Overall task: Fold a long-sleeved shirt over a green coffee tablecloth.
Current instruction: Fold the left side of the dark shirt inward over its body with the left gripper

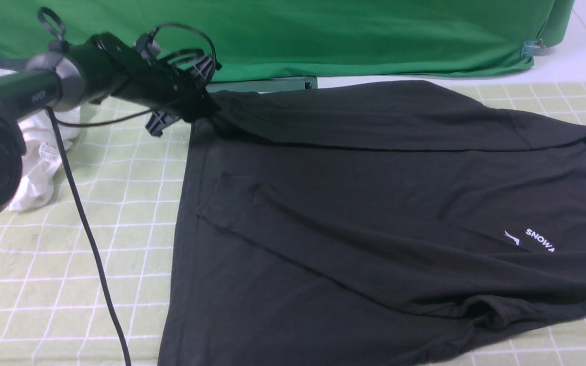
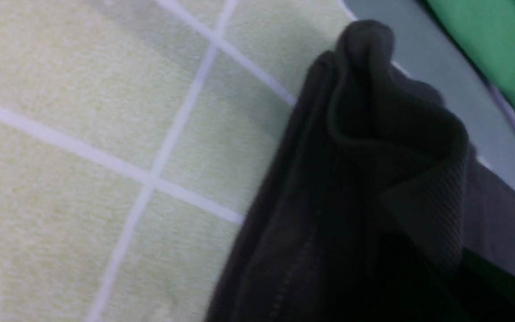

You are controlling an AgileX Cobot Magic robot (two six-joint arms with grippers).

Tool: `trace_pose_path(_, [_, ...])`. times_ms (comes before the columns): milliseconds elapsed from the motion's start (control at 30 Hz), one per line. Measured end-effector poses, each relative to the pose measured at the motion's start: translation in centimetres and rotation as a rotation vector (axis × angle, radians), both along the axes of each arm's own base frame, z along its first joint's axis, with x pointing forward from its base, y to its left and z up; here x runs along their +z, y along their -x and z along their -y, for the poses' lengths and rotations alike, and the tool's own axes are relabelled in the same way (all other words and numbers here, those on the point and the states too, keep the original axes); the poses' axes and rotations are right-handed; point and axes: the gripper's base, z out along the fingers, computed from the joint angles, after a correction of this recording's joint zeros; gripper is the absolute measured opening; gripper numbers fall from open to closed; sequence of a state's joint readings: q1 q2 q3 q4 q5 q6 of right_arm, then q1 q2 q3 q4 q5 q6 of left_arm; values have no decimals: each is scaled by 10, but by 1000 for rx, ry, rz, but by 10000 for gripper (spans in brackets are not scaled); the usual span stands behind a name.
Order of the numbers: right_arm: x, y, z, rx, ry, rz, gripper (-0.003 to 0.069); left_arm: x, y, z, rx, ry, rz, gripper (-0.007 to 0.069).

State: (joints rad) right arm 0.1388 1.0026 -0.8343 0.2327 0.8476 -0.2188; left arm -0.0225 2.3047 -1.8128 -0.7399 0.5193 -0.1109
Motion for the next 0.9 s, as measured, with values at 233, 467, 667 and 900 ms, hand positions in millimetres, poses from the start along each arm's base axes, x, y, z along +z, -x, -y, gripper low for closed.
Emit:
trace_pose_path(233, [0,0,0,1,1,-5,122,86,20,3,-81,86,62,24])
trace_pose_path(467, [-1,2,0,4,4,-30,125,142,60,20,-285,82,25,24])
trace_pose_path(667, [-1,2,0,4,4,-30,133,142,103,22,-375,-164,-124,24])
trace_pose_path(900, [-1,2,0,4,4,-29,142,75,142,44,-449,-222,-299,24])
